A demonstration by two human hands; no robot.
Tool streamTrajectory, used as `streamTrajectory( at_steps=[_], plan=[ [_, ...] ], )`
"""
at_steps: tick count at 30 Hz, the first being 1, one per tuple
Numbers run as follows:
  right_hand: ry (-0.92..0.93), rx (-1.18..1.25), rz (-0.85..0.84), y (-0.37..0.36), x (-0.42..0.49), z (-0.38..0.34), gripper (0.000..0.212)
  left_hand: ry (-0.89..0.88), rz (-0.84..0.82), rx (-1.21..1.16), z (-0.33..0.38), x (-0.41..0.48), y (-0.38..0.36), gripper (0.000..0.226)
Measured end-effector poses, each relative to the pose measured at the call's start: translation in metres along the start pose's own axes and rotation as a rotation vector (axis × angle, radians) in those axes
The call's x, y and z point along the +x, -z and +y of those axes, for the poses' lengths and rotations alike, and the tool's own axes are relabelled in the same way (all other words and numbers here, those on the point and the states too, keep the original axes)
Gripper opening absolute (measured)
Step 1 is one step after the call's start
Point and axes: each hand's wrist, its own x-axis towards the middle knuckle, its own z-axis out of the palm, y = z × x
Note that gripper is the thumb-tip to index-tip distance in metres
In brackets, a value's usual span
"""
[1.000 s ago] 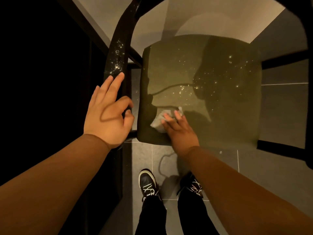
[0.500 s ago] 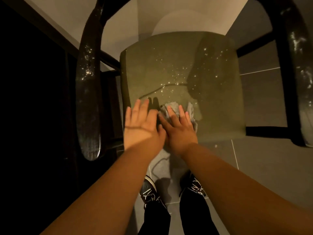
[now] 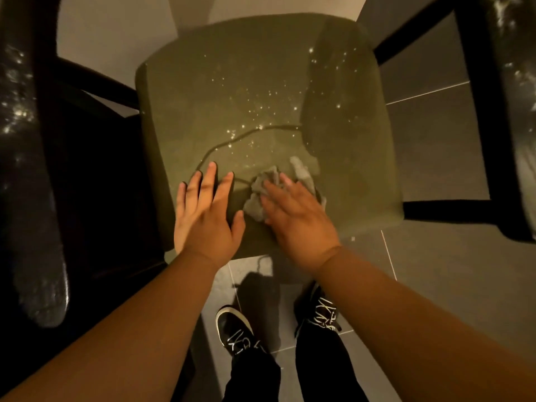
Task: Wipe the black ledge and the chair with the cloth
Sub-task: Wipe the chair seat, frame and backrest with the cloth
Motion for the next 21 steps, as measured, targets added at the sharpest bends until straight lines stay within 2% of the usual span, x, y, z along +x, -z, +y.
streamTrajectory(
  at_steps=[2, 4, 8, 11, 12, 14, 17, 19, 21],
  plan=[
    [0.080, -0.016, -0.039, -0.001, -0.004, 0.013, 0.047, 0.002, 0.013, 0.003, -0.001, 0.000, -0.001, 0.074],
    [0.057, -0.049, -0.016, 0.007, -0.011, 0.041, 0.044, -0.012, 0.032, -0.001, -0.001, -0.001, -0.003, 0.073],
    [-0.186, -0.127, 0.058, 0.036, -0.031, 0.079, 0.042, -0.017, 0.027, 0.003, 0.000, 0.003, -0.002, 0.074],
    [-0.344, -0.053, 0.142, 0.034, -0.021, 0.052, 0.040, -0.017, 0.035, 0.002, 0.000, 0.002, -0.002, 0.075],
    [-0.322, -0.010, 0.126, 0.029, -0.014, 0.037, 0.045, -0.016, 0.039, 0.004, 0.000, 0.002, -0.002, 0.075],
    [-0.160, 0.006, 0.026, 0.016, -0.009, 0.009, 0.052, -0.014, 0.046, 0.012, -0.001, 0.001, -0.003, 0.074],
    [0.004, -0.103, -0.011, 0.017, -0.015, 0.026, 0.047, -0.018, 0.059, 0.010, 0.000, 0.001, -0.004, 0.074],
    [-0.033, -0.160, -0.019, 0.028, -0.025, 0.052, 0.047, -0.026, 0.073, 0.002, -0.001, 0.000, -0.005, 0.075],
    [-0.155, -0.173, 0.007, 0.040, -0.038, 0.073, 0.049, -0.025, 0.076, -0.002, -0.001, 0.000, -0.005, 0.075]
  ],
)
